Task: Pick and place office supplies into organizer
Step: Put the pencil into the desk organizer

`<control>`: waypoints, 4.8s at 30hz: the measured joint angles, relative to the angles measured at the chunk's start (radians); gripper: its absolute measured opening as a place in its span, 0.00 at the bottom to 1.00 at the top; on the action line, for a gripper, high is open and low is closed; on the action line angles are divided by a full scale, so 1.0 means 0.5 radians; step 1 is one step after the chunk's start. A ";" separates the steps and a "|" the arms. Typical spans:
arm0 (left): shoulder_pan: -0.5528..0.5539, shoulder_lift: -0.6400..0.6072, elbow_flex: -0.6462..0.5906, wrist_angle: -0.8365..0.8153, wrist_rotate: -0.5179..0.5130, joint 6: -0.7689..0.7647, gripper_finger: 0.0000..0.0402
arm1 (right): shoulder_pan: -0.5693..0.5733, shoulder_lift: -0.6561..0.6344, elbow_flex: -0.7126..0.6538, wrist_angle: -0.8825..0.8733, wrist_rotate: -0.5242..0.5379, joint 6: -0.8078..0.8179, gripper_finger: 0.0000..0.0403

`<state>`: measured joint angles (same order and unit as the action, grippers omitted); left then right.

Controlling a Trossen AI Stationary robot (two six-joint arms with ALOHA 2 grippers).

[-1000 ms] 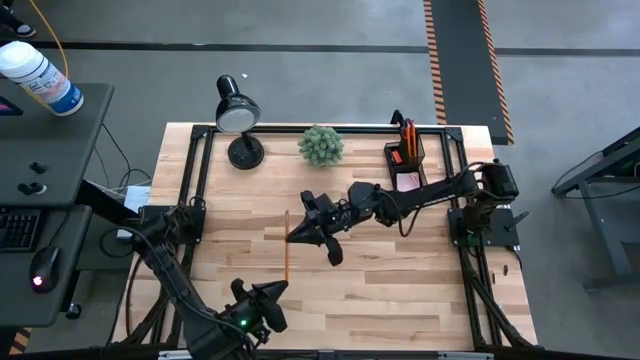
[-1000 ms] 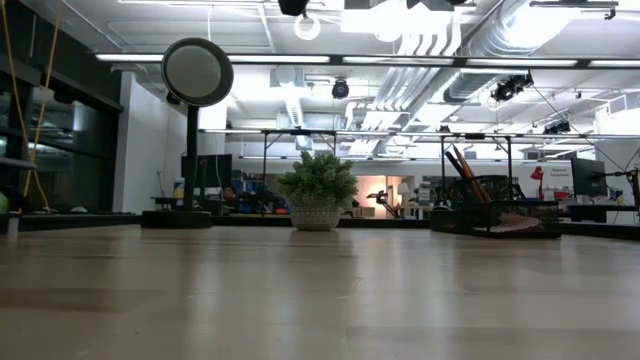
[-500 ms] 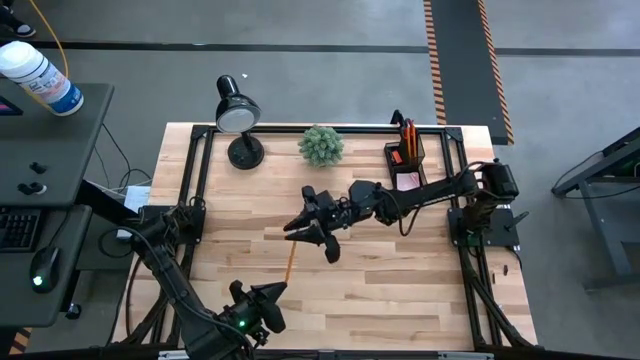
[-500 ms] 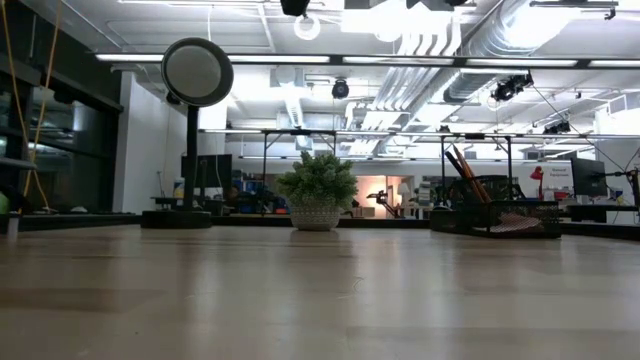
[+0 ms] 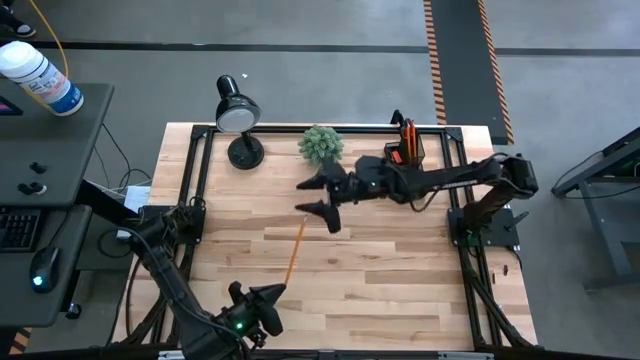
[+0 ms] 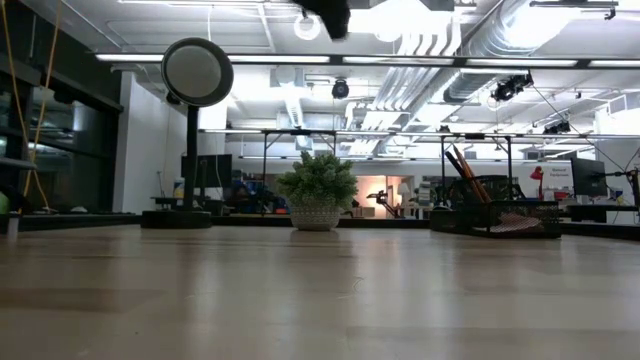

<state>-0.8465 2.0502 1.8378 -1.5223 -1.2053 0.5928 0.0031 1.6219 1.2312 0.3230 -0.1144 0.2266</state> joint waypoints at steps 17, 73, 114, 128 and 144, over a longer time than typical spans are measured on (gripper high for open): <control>-0.011 0.000 0.000 -0.044 -0.020 -0.045 0.00 | -0.084 -0.015 -0.204 0.012 -0.281 0.369 0.66; -0.010 0.001 0.000 -0.071 -0.006 -0.095 0.00 | -0.024 -0.013 -0.201 -0.099 -0.734 0.345 0.65; -0.009 0.002 0.001 -0.085 0.007 -0.159 0.00 | 0.137 -0.058 -0.200 -0.057 -0.425 -0.012 0.04; -0.008 0.002 0.001 -0.098 0.252 -0.539 0.00 | -0.023 -0.887 -0.201 -1.321 0.981 -0.093 0.04; 0.132 0.002 0.001 -0.095 0.274 -0.573 0.00 | -0.606 -1.396 -0.201 -2.312 1.566 0.305 0.04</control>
<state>-0.7803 2.0514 1.8381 -1.5696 -1.0685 0.3061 -0.2998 0.9241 1.1309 -0.8329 0.6685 0.3792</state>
